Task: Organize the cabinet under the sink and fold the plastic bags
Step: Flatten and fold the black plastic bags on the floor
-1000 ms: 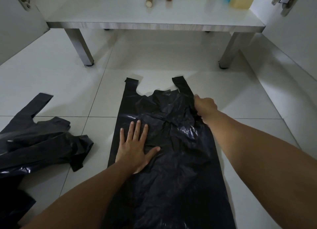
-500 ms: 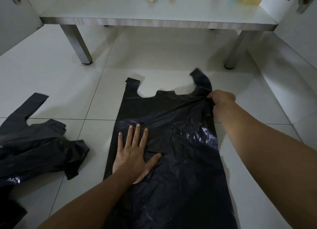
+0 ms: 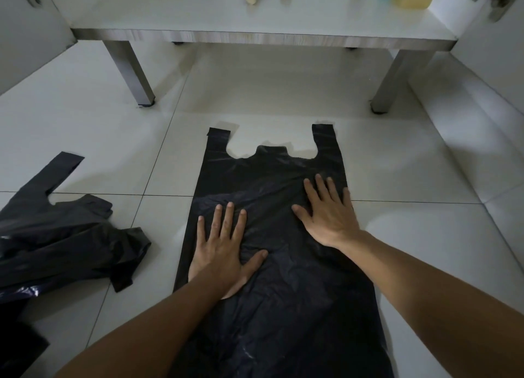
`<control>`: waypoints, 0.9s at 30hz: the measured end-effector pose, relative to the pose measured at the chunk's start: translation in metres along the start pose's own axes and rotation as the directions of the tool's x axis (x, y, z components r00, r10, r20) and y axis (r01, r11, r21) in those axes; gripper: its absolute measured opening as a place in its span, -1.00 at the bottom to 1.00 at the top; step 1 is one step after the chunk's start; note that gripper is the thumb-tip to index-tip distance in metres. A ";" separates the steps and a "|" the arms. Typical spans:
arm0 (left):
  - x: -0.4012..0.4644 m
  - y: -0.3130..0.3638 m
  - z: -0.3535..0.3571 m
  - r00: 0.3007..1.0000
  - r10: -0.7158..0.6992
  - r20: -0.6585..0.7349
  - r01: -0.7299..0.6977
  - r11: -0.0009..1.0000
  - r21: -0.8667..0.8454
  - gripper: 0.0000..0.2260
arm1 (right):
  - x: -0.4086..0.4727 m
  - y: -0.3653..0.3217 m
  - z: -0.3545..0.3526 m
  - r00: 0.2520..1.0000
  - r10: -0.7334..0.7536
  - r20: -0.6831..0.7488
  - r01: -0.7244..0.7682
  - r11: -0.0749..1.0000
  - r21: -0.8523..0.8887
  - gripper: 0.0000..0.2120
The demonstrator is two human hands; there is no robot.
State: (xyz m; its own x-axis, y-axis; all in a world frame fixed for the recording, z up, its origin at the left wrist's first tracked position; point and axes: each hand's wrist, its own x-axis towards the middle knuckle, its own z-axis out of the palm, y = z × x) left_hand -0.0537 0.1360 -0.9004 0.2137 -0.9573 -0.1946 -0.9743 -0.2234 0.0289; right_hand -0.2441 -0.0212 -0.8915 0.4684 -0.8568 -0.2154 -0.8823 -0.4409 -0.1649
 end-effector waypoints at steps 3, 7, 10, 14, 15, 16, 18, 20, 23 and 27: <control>0.000 0.002 -0.003 1.000 -0.006 0.009 0.006 1.000 -0.011 -0.14 | 0.005 0.009 0.005 1.000 0.025 0.013 -0.024 0.998 -0.058 -0.25; 0.013 0.005 -0.024 0.995 -0.009 -0.101 0.004 0.999 -0.050 -0.19 | 0.005 0.010 0.009 1.000 0.024 -0.016 -0.026 0.994 -0.110 -0.26; 0.044 0.001 -0.032 0.990 0.104 -0.090 -0.108 0.994 -0.034 -0.26 | 0.005 0.010 0.011 0.999 0.023 -0.041 -0.028 0.994 -0.109 -0.25; 0.088 -0.019 -0.024 0.992 0.126 0.020 -0.126 0.992 -0.025 -0.30 | 0.005 0.012 0.014 0.998 0.022 -0.053 -0.029 0.991 -0.130 -0.23; 0.095 -0.027 -0.021 0.996 0.091 0.023 -0.091 0.996 -0.020 -0.30 | 0.005 0.012 0.014 0.998 0.023 -0.057 -0.030 0.991 -0.134 -0.23; 0.099 -0.037 -0.018 0.999 0.049 0.017 -0.049 0.999 -0.010 -0.28 | 0.006 0.013 0.015 0.998 0.024 -0.060 -0.032 0.990 -0.136 -0.22; 0.105 -0.054 -0.017 0.999 -0.054 0.002 0.054 0.999 0.002 -0.25 | 0.006 0.012 0.015 0.997 0.024 -0.067 -0.033 0.990 -0.134 -0.22; 0.112 -0.061 -0.021 0.989 -0.147 -0.020 0.146 0.989 -0.033 -0.25 | 0.006 0.012 0.015 0.997 0.025 -0.073 -0.034 0.991 -0.131 -0.23; 0.124 -0.053 -0.027 0.995 -0.068 -0.076 0.066 0.998 -0.024 -0.26 | 0.006 0.012 0.014 0.997 0.021 -0.068 -0.030 0.991 -0.132 -0.22; 0.147 -0.050 -0.033 0.991 -0.126 -0.049 0.121 0.989 -0.086 -0.27 | 0.005 0.012 0.014 0.997 0.022 -0.073 -0.031 0.991 -0.130 -0.21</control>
State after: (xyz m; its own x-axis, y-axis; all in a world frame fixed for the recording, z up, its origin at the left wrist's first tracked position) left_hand 0.0285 0.0007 -0.8984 0.3377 -0.9294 -0.1488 -0.9315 -0.3527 0.0894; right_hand -0.2513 -0.0269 -0.9080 0.4446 -0.8834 -0.1480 -0.8949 -0.4451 -0.0315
